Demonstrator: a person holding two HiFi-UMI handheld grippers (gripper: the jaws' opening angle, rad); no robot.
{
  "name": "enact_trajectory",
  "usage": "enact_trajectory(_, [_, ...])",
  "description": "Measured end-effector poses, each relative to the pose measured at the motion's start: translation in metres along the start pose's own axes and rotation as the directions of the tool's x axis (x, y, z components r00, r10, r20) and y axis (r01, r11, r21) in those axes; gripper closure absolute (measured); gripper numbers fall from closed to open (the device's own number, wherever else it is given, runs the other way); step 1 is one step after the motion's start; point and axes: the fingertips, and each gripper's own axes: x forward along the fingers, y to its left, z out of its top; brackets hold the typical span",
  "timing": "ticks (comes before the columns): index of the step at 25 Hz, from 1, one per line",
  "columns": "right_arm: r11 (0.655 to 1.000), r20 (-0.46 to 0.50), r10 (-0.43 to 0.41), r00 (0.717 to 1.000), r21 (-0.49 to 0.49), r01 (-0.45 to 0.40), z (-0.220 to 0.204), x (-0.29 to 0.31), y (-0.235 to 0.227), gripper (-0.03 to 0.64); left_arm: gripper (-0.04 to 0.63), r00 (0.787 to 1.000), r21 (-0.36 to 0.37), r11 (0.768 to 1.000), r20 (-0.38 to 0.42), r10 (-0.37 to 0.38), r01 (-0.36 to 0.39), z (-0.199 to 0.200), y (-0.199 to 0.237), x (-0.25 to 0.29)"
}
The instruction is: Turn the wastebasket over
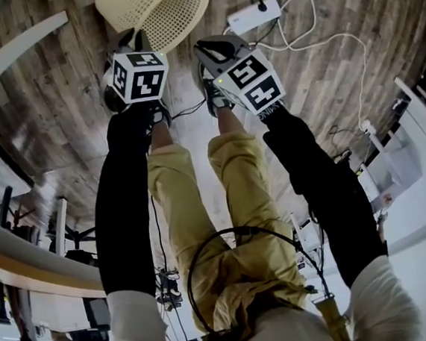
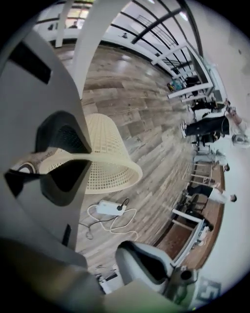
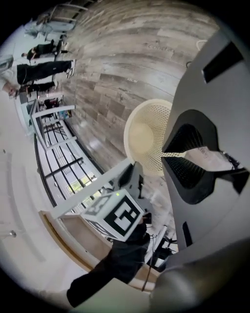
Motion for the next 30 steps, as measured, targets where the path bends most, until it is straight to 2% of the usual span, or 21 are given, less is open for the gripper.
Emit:
enact_trajectory(3, [0.995, 0.012, -0.047, 0.999, 0.084, 0.045, -0.008, -0.004, -0.013, 0.592, 0.554, 0.998, 0.145, 0.988, -0.043, -0.04, 0.046, -0.017, -0.029, 0.004])
enact_trajectory(5, [0.994, 0.001, -0.054, 0.999, 0.093, 0.054, -0.013, -0.005, -0.017, 0.592, 0.554, 0.994, 0.222, 0.972, -0.095, -0.062, 0.081, -0.035, -0.047, 0.01])
enact_trajectory(11, [0.993, -0.007, -0.058, 0.998, 0.101, 0.058, -0.02, -0.004, -0.023, 0.592, 0.549, 0.967, 0.363, 0.922, -0.25, -0.045, 0.136, -0.093, -0.078, 0.035])
enact_trajectory(15, [0.993, -0.011, -0.053, 0.999, 0.101, 0.054, -0.024, -0.006, -0.021, 0.592, 0.545, 0.957, 0.37, 0.916, -0.285, -0.048, 0.156, -0.104, -0.082, 0.039])
enact_trajectory(22, [0.993, -0.011, -0.041, 0.999, 0.108, 0.042, -0.024, -0.009, -0.013, 0.592, 0.54, 0.93, 0.289, 0.926, -0.341, -0.135, 0.241, -0.11, -0.085, 0.038])
enact_trajectory(30, [0.995, 0.009, -0.032, 0.999, 0.092, 0.031, -0.01, -0.02, 0.005, 0.592, 0.488, 0.94, 0.302, 0.925, -0.317, -0.131, 0.231, -0.101, -0.078, 0.016])
